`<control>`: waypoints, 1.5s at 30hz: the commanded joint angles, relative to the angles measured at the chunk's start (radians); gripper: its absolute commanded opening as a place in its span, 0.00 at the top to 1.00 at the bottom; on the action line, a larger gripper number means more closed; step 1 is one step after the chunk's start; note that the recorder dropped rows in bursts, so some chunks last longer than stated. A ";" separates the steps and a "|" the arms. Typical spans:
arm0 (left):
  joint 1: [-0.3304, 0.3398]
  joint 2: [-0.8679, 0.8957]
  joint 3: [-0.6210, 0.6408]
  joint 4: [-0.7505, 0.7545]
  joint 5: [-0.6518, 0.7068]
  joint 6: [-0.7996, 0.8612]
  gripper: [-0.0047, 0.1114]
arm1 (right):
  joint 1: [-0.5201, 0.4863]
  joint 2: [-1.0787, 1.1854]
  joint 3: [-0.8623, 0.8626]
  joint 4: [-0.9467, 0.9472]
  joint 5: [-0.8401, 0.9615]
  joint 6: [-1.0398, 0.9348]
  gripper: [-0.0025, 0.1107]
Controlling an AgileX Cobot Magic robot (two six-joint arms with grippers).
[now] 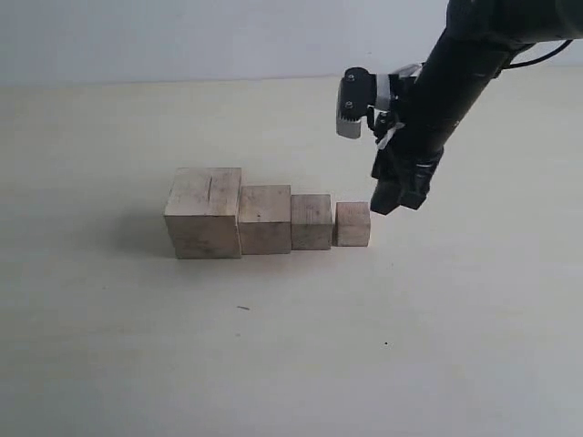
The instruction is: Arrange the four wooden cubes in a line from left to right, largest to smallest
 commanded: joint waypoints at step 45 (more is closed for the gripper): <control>-0.005 -0.005 0.003 -0.005 -0.008 0.000 0.96 | 0.001 0.125 -0.004 0.040 -0.133 0.131 0.49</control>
